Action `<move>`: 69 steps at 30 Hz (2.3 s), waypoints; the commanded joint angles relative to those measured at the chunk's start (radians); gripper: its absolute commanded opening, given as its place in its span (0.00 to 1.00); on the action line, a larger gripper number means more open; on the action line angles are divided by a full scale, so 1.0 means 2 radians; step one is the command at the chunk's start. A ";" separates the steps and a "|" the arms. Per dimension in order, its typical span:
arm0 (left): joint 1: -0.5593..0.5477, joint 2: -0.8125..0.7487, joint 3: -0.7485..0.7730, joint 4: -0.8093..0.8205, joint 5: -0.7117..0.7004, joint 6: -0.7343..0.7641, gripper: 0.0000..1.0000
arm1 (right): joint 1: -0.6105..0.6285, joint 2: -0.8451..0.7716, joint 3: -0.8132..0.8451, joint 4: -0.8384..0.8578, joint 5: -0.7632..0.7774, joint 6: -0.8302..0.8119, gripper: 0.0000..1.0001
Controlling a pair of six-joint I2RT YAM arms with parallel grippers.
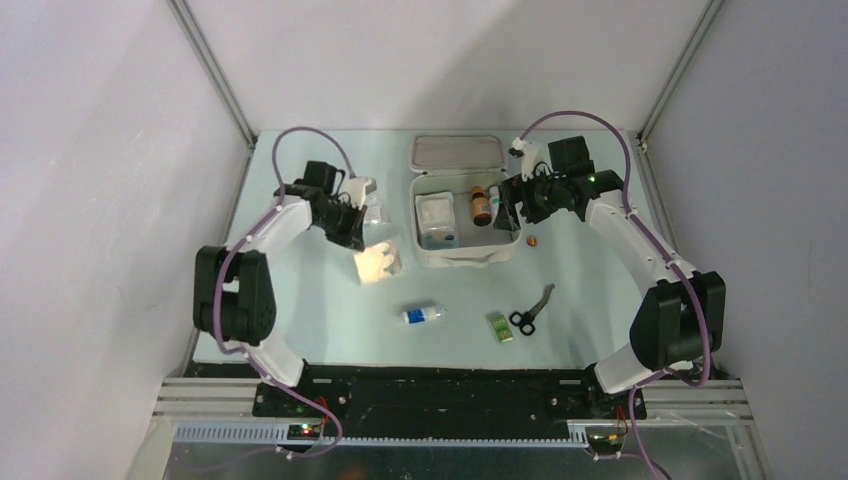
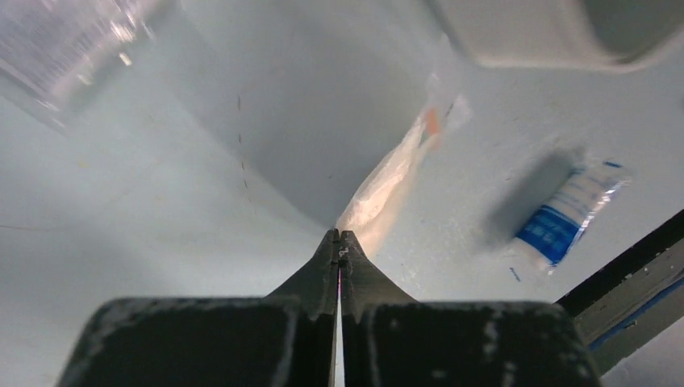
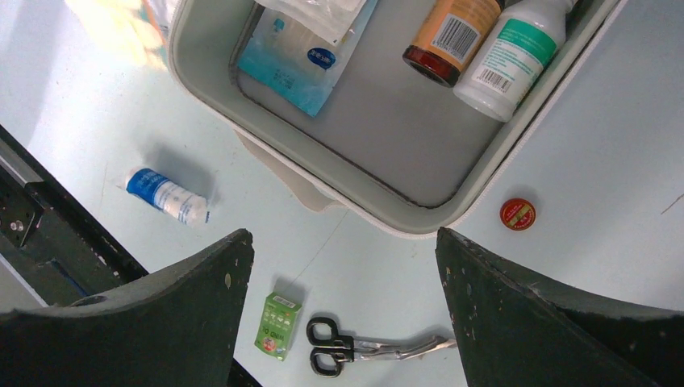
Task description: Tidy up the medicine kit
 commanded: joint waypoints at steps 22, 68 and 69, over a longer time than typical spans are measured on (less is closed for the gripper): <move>-0.009 0.033 0.101 -0.043 -0.028 0.349 0.74 | -0.011 -0.003 0.004 0.007 0.009 -0.009 0.88; -0.060 0.062 0.126 -0.063 0.012 0.379 0.91 | -0.031 -0.035 -0.023 0.012 0.015 0.010 0.89; -0.061 0.065 0.123 -0.063 -0.008 0.410 0.95 | -0.031 -0.035 -0.023 0.012 0.015 0.011 0.89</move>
